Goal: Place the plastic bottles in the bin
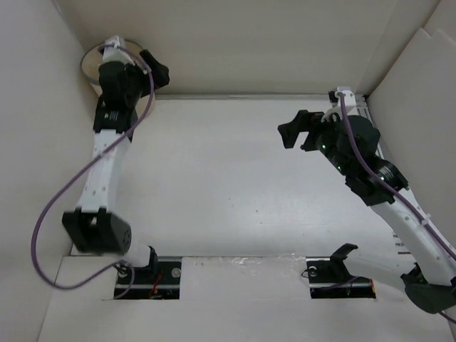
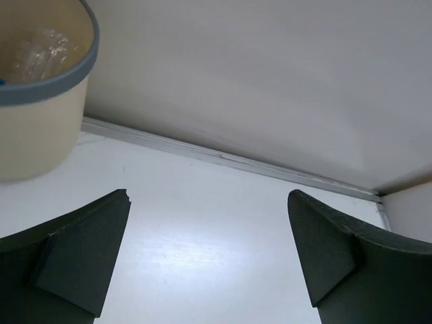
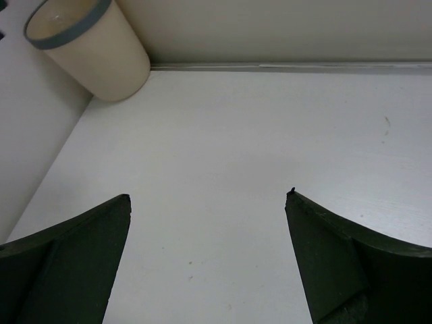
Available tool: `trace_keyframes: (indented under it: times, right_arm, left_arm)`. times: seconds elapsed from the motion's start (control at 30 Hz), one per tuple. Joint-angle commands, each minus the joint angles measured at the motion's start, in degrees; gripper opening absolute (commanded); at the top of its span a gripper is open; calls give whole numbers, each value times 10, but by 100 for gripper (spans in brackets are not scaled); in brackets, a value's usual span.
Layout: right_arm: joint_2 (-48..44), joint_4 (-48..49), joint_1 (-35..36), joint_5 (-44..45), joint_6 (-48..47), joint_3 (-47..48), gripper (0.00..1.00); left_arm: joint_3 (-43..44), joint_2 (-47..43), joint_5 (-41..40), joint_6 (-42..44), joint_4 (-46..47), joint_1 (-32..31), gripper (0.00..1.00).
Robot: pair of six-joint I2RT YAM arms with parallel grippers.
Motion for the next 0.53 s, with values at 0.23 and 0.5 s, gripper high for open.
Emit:
trace_keyframes:
  times: [0.23, 0.5]
  right_arm:
    - [-126, -108, 18, 64, -3, 2, 100]
    - [-158, -113, 24, 101, -3, -10, 100]
  left_arm:
    - [-246, -293, -177, -41, -60, -149, 100]
    - [-341, -478, -185, 15, -120, -149, 100]
